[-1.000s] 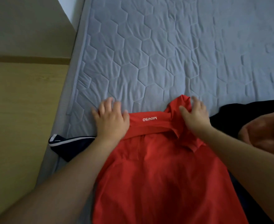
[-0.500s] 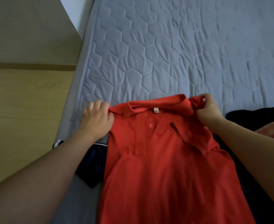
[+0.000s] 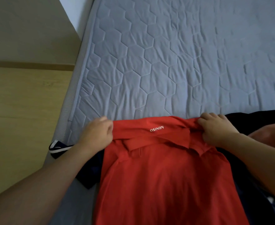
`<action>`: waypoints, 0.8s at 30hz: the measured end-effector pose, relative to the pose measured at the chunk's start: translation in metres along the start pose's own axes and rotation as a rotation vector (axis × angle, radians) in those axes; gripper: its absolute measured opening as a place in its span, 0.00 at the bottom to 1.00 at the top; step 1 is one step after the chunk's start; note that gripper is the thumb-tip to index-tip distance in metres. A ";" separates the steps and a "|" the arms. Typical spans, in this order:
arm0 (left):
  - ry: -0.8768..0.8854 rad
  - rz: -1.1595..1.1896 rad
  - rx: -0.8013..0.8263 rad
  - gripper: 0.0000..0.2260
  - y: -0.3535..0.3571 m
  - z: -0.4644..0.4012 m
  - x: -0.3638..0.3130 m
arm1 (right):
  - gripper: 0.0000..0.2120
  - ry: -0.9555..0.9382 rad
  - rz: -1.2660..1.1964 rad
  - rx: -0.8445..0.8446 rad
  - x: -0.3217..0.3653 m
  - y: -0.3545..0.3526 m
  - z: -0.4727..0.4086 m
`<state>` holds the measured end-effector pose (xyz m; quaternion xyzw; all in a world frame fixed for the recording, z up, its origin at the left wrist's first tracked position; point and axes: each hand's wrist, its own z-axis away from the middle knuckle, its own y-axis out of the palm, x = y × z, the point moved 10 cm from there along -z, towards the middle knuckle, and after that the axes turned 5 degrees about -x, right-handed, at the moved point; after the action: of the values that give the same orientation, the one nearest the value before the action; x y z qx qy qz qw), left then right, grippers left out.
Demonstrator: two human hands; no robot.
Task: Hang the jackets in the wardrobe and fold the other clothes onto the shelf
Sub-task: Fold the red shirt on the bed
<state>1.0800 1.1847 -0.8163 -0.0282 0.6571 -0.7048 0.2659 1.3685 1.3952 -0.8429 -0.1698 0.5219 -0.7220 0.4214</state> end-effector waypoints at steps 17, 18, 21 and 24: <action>-0.179 -0.069 -0.041 0.21 0.086 -0.013 0.024 | 0.37 0.345 -0.497 -0.106 0.025 0.061 -0.026; -0.166 -0.081 -0.087 0.18 0.077 -0.017 0.019 | 0.38 0.375 -0.567 -0.145 0.019 0.053 -0.027; 0.110 -0.155 -0.188 0.16 0.043 -0.026 -0.010 | 0.28 0.435 -0.743 -0.098 0.001 0.037 -0.035; 0.318 -0.271 -0.311 0.14 0.002 -0.036 -0.023 | 0.22 0.300 -0.718 -0.090 -0.004 0.010 -0.043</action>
<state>1.0861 1.2268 -0.8160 -0.0453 0.7812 -0.6202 0.0546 1.3454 1.4238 -0.8682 -0.2525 0.5161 -0.8168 0.0529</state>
